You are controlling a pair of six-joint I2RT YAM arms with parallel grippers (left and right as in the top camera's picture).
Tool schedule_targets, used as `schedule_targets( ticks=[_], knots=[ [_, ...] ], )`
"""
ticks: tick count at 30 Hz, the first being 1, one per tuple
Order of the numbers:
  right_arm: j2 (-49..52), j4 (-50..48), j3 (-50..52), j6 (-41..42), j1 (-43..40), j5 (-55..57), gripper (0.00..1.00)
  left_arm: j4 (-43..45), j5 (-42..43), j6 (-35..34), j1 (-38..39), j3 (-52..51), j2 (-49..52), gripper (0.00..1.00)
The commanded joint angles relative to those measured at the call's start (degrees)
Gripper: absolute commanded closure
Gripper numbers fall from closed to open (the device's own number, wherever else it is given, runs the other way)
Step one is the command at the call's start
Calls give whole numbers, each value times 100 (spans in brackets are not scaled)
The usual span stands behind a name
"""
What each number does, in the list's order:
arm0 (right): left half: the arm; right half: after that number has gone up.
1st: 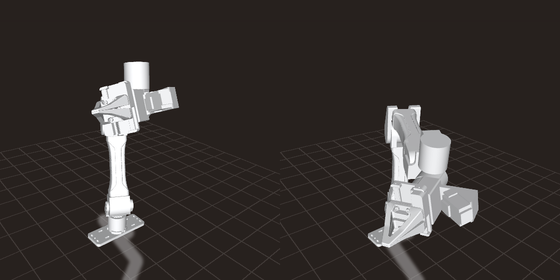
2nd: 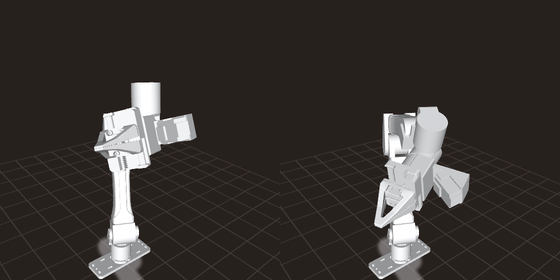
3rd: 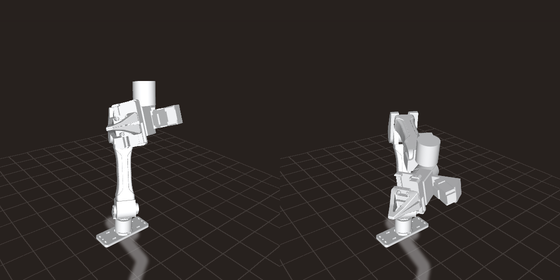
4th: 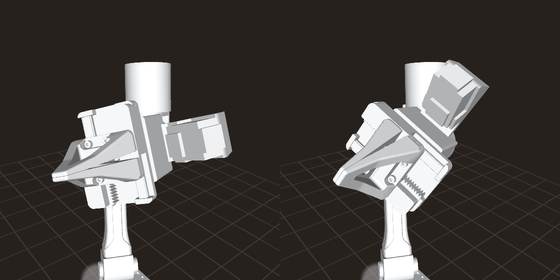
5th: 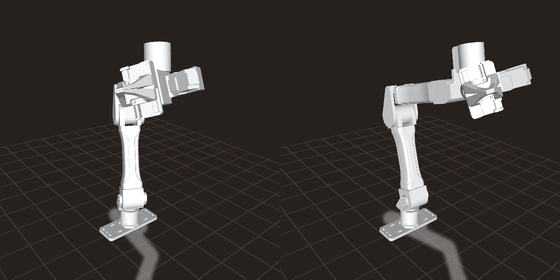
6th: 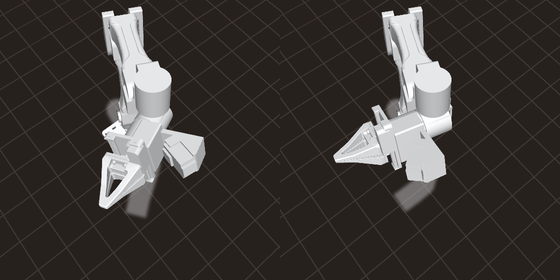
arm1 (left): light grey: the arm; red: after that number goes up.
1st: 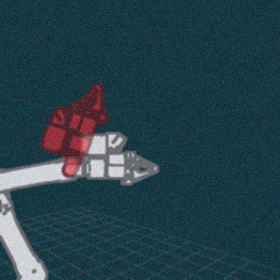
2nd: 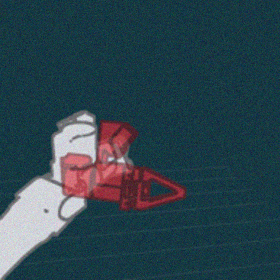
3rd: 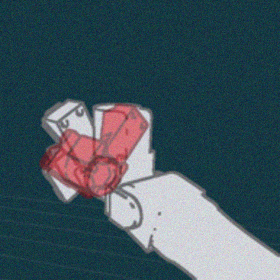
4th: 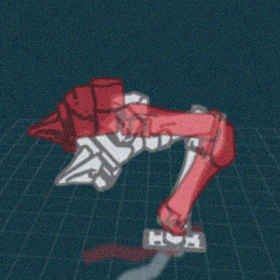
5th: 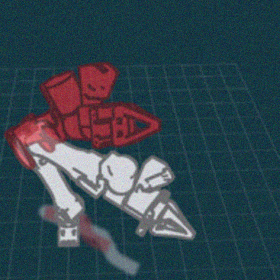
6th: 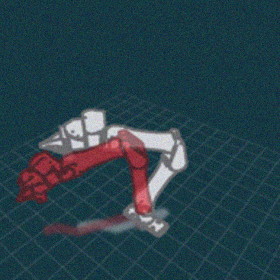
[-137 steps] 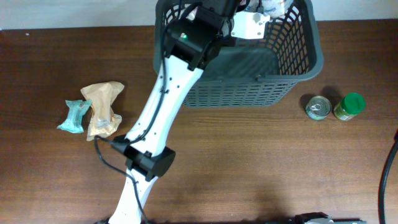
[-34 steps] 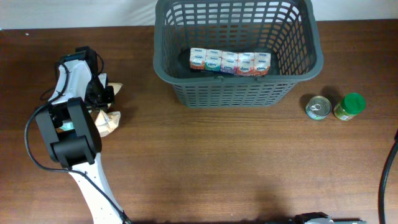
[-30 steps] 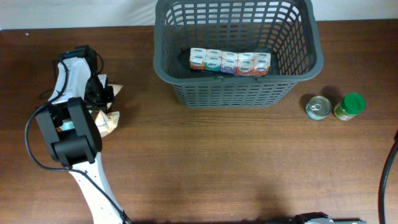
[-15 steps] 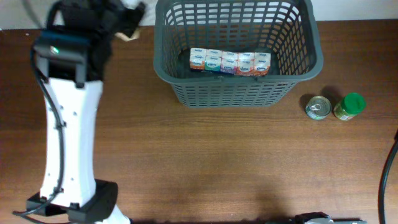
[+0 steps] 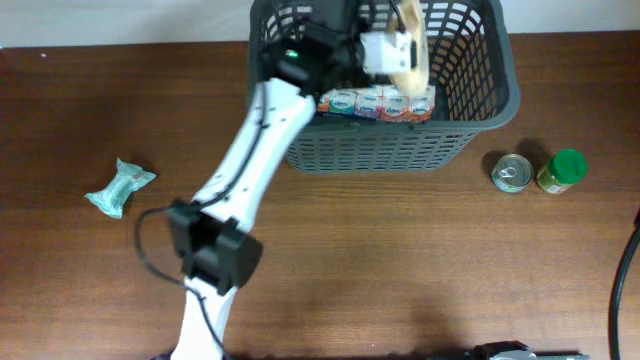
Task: Pack container
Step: 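Carry the tan pouch into the basket and release it, then lower the left gripper onto the mint-green pouch and grasp it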
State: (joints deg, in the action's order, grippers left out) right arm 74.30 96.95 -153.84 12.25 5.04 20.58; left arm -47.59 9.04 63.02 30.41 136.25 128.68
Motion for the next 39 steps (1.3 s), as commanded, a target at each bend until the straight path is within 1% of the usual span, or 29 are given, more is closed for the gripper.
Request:
schedule_targets(
  ticks=[1, 4, 6, 8, 11, 12, 13, 14, 15, 16, 17, 18, 19, 21, 23, 24, 25, 26, 28, 30, 31, 34, 35, 37, 38, 39],
  knots=[
    [-7, 35, 0, 70, 9, 87, 1, 68, 162, 70, 387, 31, 195, 98],
    [-7, 35, 0, 70, 9, 87, 1, 68, 146, -131, 686, 31, 455, 98],
    [-7, 35, 0, 70, 9, 87, 1, 70, -79, -693, 881, 31, 660, 98],
    [-7, 35, 0, 70, 9, 87, 1, 61, -341, -1088, 957, 31, 748, 98],
    [-7, 35, 0, 70, 9, 87, 1, -2, -592, -1294, 1010, 31, 826, 98],
    [-7, 35, 0, 70, 9, 87, 1, -42, -588, -1351, 1010, 31, 826, 94],
    [-7, 35, 0, 70, 9, 87, 1, -48, -592, -1460, 1010, 31, 826, 78],
    [-7, 35, 0, 70, 9, 87, 1, -50, -592, -1585, 1005, 31, 826, 67],
    [-7, 35, 0, 70, 9, 87, 1, -42, -610, -1722, 990, 35, 824, 46],
    [-7, 35, 0, 70, 9, 87, 1, -92, -616, -1779, 949, 103, 824, 30],
    [-7, 35, 0, 70, 9, 87, 2, -131, -717, -2111, 901, 232, 817, 21],
    [-7, 35, 0, 70, 9, 87, 1, -181, -785, -2378, 855, 354, 807, 17],
    [-7, 35, 0, 70, 9, 87, 1, -297, -833, -2680, 776, 562, 785, 9],
    [-7, 35, 0, 70, 9, 87, 1, -533, -848, -3104, 627, 970, 756, 0],
    [-7, 35, 0, 70, 9, 90, 1, -1145, -844, -3779, 284, 1849, 651, 1],
    [-7, 35, 0, 70, 9, 87, 1, -1377, -844, -3950, 151, 2116, 595, 1],
    [-7, 35, 0, 70, 9, 87, 1, -1818, -839, -4166, -81, 2562, 483, 1],
    [-7, 35, 0, 70, 9, 87, 1, -2092, -839, -4245, -223, 2800, 417, 1],
    [-7, 35, 0, 70, 9, 87, 1, -2981, -839, -4266, -750, 3497, 114, 1],
    [-7, 35, 0, 70, 9, 87, 1, -3447, -841, -4266, -1088, 3801, -94, 0],
    [-7, 35, 0, 70, 9, 87, 1, -3617, -850, -4262, -1246, 3869, -175, 0],
    [-7, 35, 0, 70, 9, 87, 1, -4179, -1097, -4269, -1794, 3899, -306, 5],
    [-7, 35, 0, 70, 9, 87, 1, -4459, -1298, -4439, -2020, 3880, -302, 9],
    [-7, 35, 0, 70, 9, 87, 1, -4833, -1453, -4843, -2361, 3722, -302, 11],
    [-7, 35, 0, 70, 9, 87, 1, -4909, -1451, -4966, -2516, 3657, -302, 18],
    [-7, 35, 0, 70, 9, 87, 1, -4909, -1438, -5202, -2754, 3434, -304, 19]
  ],
)
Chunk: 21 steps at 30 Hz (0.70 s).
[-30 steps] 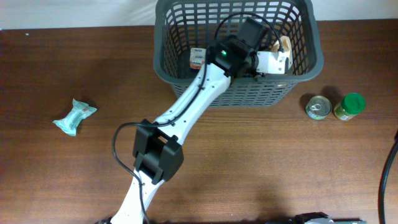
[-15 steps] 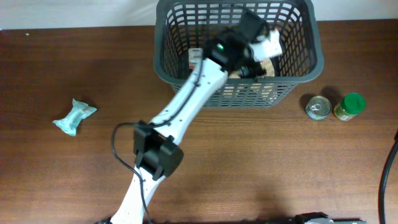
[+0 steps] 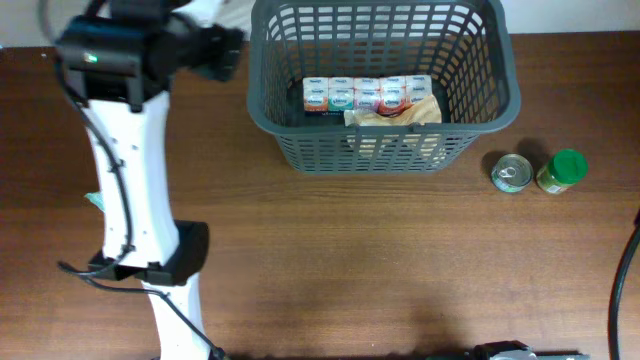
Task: Pack container
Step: 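Lower the left gripper onto the mint-green pouch and grasp it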
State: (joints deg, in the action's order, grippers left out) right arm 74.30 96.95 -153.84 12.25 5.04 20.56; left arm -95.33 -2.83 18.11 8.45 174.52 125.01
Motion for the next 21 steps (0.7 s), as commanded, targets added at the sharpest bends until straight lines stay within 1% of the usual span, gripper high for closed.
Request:
schedule_targets(
  ticks=[1, 4, 6, 8, 9, 10, 11, 13, 15, 16, 18, 21],
  knots=[
    [-7, 35, 0, 70, 9, 90, 1, -136, -258, -743, -669, -476, 63, 19],
    [-7, 35, 0, 70, 9, 90, 1, -136, -221, -1019, -1215, -1178, 63, 19],
    [-7, 35, 0, 70, 9, 90, 1, -136, -107, -1016, -1471, -1757, 63, 19],
    [-7, 35, 0, 70, 9, 90, 1, -138, -107, -1016, -1781, -2736, 63, 20],
    [-7, 35, 0, 70, 9, 90, 1, -138, -109, -1012, -1943, -3292, 63, 22],
    [-7, 35, 0, 70, 9, 90, 1, -125, -107, -951, -2153, -3989, 63, 30],
    [-7, 35, 0, 70, 9, 90, 1, -76, -107, -863, -2269, -4332, 63, 36],
    [-7, 35, 0, 70, 9, 90, 1, 94, -107, -496, -2509, -4896, 63, 37],
    [-7, 35, 0, 70, 9, 90, 1, 289, -107, -164, -2671, -5106, 63, 36],
    [-7, 35, 0, 70, 9, 90, 1, 450, -107, 129, -2804, -5226, 63, 33],
    [-7, 35, 0, 70, 9, 90, 1, 804, -109, 494, -3099, -5434, 63, 31],
    [-7, 35, 0, 70, 9, 90, 1, 1023, -107, 1156, -3331, -5624, 63, 25]
  ],
)
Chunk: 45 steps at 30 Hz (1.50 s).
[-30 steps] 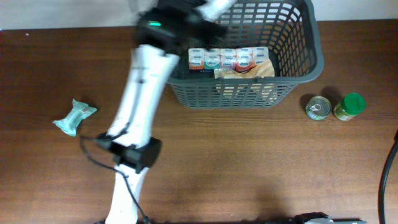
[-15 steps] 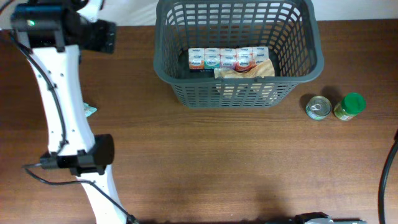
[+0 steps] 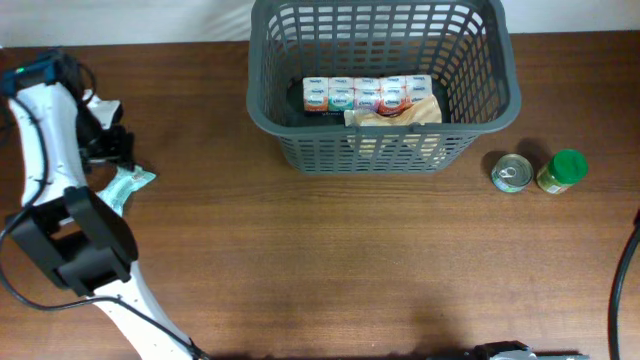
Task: Pack container
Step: 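Lower the left gripper onto the mint-green pouch and grasp it, then carry the mint-green pouch into the basket and release it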
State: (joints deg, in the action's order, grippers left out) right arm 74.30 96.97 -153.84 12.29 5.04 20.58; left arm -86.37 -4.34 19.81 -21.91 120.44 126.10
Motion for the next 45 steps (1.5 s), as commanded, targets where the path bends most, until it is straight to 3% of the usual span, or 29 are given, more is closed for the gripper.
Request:
schedule_targets(
  ticks=[1, 4, 7, 10, 13, 21, 27, 28, 31, 34, 40, 45],
  knots=[
    [-7, 33, 0, 66, 9, 87, 1, 170, 44, 1209, -348, -264, -46, 23],
    [-7, 33, 0, 66, 9, 87, 1, 393, 310, 1978, -527, -439, -44, 21],
    [-7, 33, 0, 66, 9, 87, 1, 798, 1117, 3355, -584, -728, -44, 19],
    [-7, 33, 0, 66, 9, 87, 1, 1071, 1051, 3779, -575, -931, -44, 20],
    [-7, 33, 0, 66, 9, 87, 1, 1781, 905, 3777, -575, -1266, -44, 23],
    [-7, 33, 0, 66, 9, 87, 1, 2413, 903, 3781, -590, -2142, -44, 23],
    [-7, 33, 0, 66, 9, 87, 1, 2973, 907, 3845, -590, -2699, -44, 36],
    [-7, 33, 0, 66, 9, 87, 1, 3040, 907, 3845, -590, -2798, -44, 41],
    [-7, 33, 0, 66, 9, 87, 1, 3145, 907, 3840, -590, -2857, -44, 75],
    [-7, 33, 0, 66, 9, 87, 1, 3141, 920, 3676, -560, -2828, -57, 98],
    [-7, 33, 0, 66, 9, 87, 1, 2658, 1016, 2848, -7, -1733, -601, 98],
    [-7, 33, 0, 66, 9, 87, 1, 2240, 1327, 1432, 782, -55, -1386, 98]
  ],
)
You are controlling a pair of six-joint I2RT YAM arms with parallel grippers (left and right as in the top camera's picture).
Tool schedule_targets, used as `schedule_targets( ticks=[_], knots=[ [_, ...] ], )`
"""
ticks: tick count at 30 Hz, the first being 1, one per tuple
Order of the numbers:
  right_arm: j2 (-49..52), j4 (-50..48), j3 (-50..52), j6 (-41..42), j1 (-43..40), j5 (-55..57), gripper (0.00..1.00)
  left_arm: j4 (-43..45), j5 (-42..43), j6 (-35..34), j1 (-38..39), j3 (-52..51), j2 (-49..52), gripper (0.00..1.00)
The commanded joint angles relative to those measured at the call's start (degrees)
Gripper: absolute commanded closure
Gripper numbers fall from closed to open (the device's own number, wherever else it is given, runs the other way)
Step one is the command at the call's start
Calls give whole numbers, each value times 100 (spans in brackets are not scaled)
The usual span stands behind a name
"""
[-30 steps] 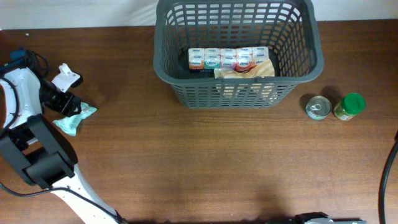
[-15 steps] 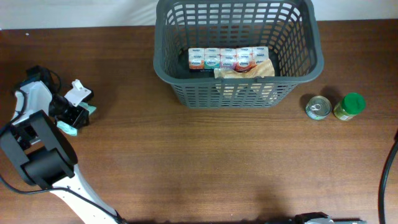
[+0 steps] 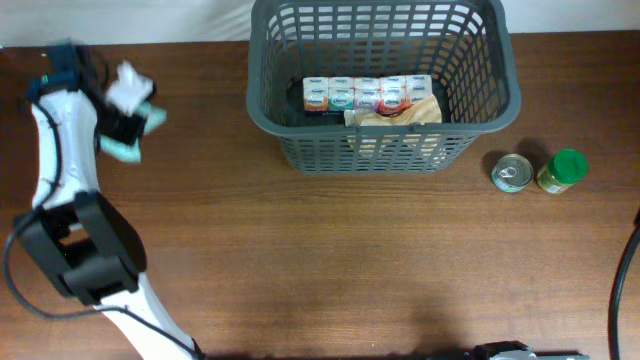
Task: Pack container
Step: 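Carry the mint-green pouch into the basket and release it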
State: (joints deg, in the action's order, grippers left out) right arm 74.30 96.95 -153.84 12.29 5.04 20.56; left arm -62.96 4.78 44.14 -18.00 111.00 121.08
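The grey mesh basket (image 3: 480, 120) stands at the back centre of the table. Inside it lie a row of small cartons (image 3: 365, 95) and a tan packet (image 3: 395, 112). At the far left my left gripper (image 3: 122, 125) is shut on a teal-and-white plastic packet (image 3: 132, 88), holding it off the wood, to the left of the basket. The right gripper does not show in the overhead view.
A small open tin can (image 3: 511, 172) and a green-lidded jar (image 3: 561, 170) stand side by side right of the basket. The brown table (image 3: 330, 270) stretches in front. A dark cable (image 3: 625, 280) hangs at the right edge.
My left gripper was down at the teal packet lying on the table's left side. Now it holds the packet raised and a little nearer the basket.
My left gripper was over the basket with the tan packet. Then the tan packet lay in the basket and the arm was at the back left. Then the gripper was down at the teal packet, and now the packet is lifted in it.
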Motion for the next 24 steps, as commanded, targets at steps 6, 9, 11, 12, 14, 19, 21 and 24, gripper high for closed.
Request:
schedule_targets(
  ticks=[6, 9, 11, 12, 14, 19, 21, 24],
  knots=[
    [-7, 35, 0, 66, 9, 90, 1, 247, 662, -885, 1574, 1928, -1672, 98],
    [-7, 35, 0, 66, 9, 90, 1, 568, 664, -225, 2302, 2061, -1838, 98],
    [-7, 35, 0, 66, 9, 90, 1, 695, 667, 284, 2778, 2061, -1845, 98],
    [-7, 35, 0, 66, 9, 90, 1, 713, 667, 634, 3071, 2055, -1790, 98],
    [-7, 35, 0, 66, 9, 90, 1, 713, 664, 1141, 3676, 2044, -1580, 98],
    [-7, 35, 0, 66, 9, 92, 1, 702, 664, 1777, 4356, 2041, -826, 98],
    [-7, 35, 0, 66, 9, 90, 1, 695, 660, 1818, 4481, 2041, -442, 98],
    [-7, 35, 0, 66, 9, 90, 1, 531, 636, 1810, 4522, 2041, 20, 98]
  ],
)
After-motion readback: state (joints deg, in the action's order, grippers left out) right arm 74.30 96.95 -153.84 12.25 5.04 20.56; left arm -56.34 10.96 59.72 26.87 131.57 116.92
